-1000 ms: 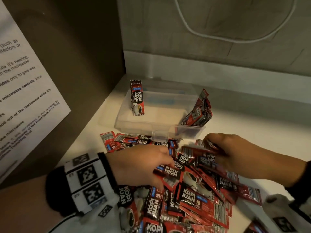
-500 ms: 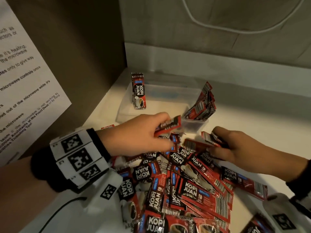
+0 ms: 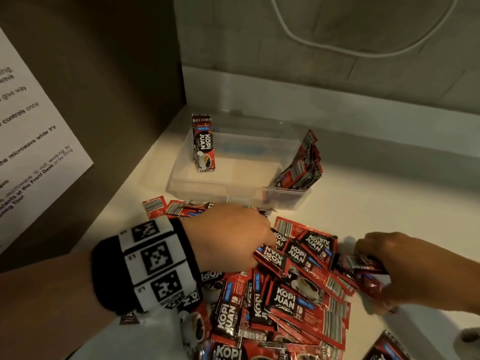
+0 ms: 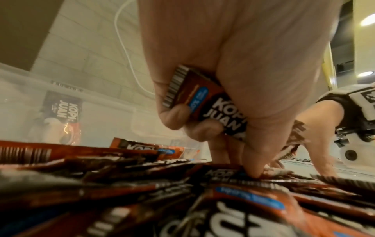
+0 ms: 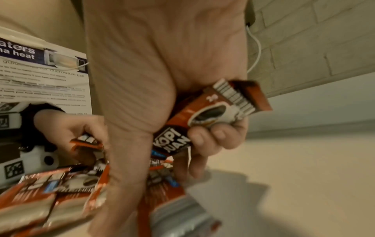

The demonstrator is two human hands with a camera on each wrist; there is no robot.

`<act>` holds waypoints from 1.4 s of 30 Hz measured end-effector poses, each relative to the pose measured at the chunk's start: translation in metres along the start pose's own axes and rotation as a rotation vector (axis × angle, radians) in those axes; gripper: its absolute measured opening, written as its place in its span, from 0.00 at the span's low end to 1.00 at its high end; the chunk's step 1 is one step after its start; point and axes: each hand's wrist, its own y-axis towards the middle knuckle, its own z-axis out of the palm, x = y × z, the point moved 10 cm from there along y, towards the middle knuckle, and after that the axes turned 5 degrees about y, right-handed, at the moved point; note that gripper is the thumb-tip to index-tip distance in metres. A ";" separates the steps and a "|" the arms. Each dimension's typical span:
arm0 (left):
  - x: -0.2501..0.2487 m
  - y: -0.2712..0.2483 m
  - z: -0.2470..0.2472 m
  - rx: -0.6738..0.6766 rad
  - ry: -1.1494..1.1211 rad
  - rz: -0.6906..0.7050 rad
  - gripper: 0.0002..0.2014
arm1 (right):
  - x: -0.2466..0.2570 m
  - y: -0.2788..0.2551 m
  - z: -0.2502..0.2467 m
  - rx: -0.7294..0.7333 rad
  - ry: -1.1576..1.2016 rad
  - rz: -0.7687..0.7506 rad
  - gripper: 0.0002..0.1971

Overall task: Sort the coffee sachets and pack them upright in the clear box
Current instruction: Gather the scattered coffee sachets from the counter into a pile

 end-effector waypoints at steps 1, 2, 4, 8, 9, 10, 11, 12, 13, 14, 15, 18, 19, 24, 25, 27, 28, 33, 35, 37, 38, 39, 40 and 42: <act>0.001 0.001 -0.002 -0.006 0.015 0.002 0.12 | -0.001 -0.001 0.003 -0.004 0.042 0.005 0.21; 0.003 0.001 -0.004 -0.017 0.018 -0.001 0.11 | -0.001 0.000 0.005 -0.003 0.077 0.006 0.21; 0.008 0.001 -0.011 -0.059 -0.005 -0.020 0.10 | 0.001 0.000 0.006 0.002 0.172 -0.005 0.19; 0.027 -0.009 -0.027 -0.155 -0.157 -0.107 0.16 | 0.004 0.003 -0.006 -0.026 0.315 -0.090 0.13; 0.032 -0.012 -0.029 -0.166 -0.211 -0.133 0.15 | 0.000 0.004 -0.010 -0.058 0.322 -0.086 0.08; 0.037 -0.015 -0.030 -0.171 -0.272 -0.152 0.12 | -0.004 0.007 -0.015 -0.093 0.335 -0.076 0.04; 0.039 -0.018 -0.031 -0.168 -0.325 -0.163 0.10 | -0.006 0.009 -0.020 -0.125 0.364 -0.068 0.04; 0.041 -0.020 -0.031 -0.165 -0.361 -0.165 0.09 | -0.007 0.012 -0.025 -0.151 0.409 -0.064 0.04; 0.042 -0.022 -0.032 -0.159 -0.382 -0.171 0.09 | -0.005 0.013 -0.029 -0.168 0.461 -0.068 0.04; 0.043 -0.023 -0.031 -0.153 -0.399 -0.176 0.10 | -0.001 0.015 -0.031 -0.184 0.491 -0.073 0.05; 0.044 -0.024 -0.030 -0.146 -0.410 -0.179 0.13 | 0.003 0.016 -0.034 -0.210 0.500 -0.079 0.07; 0.036 -0.022 -0.028 -0.124 -0.422 -0.146 0.13 | 0.016 0.023 -0.029 -0.208 0.403 -0.080 0.12; 0.032 -0.020 -0.028 -0.117 -0.408 -0.130 0.10 | 0.020 0.026 -0.022 -0.174 0.384 -0.064 0.15; -0.007 -0.010 -0.014 0.016 -0.297 -0.016 0.12 | 0.028 0.034 -0.011 -0.136 0.276 -0.014 0.20; -0.015 -0.006 -0.008 0.040 -0.260 0.003 0.15 | 0.028 0.034 -0.011 -0.135 0.276 -0.016 0.19; -0.026 0.002 0.004 0.067 -0.157 0.023 0.20 | 0.031 0.034 -0.011 -0.131 0.282 -0.025 0.19; -0.028 0.007 0.008 0.072 -0.112 0.021 0.21 | 0.032 0.033 -0.012 -0.131 0.293 -0.029 0.18; -0.029 0.017 0.009 0.059 -0.096 -0.013 0.22 | 0.022 0.029 -0.028 -0.215 0.404 -0.041 0.06; -0.028 0.016 0.004 0.053 -0.107 -0.020 0.18 | 0.015 0.027 -0.037 -0.282 0.466 -0.046 0.05; -0.025 0.013 -0.001 0.052 -0.121 -0.020 0.17 | 0.014 0.024 -0.042 -0.319 0.476 -0.061 0.07; -0.023 0.012 -0.002 0.064 -0.135 -0.022 0.17 | 0.017 0.024 -0.042 -0.320 0.462 -0.077 0.09; -0.020 0.009 -0.004 0.080 -0.150 -0.023 0.17 | 0.021 0.024 -0.041 -0.312 0.440 -0.100 0.10; -0.017 0.006 -0.007 0.095 -0.177 -0.026 0.15 | 0.025 0.024 -0.039 -0.298 0.408 -0.124 0.13; -0.010 -0.002 -0.015 0.100 -0.291 -0.037 0.10 | 0.035 0.027 -0.033 -0.262 0.321 -0.160 0.19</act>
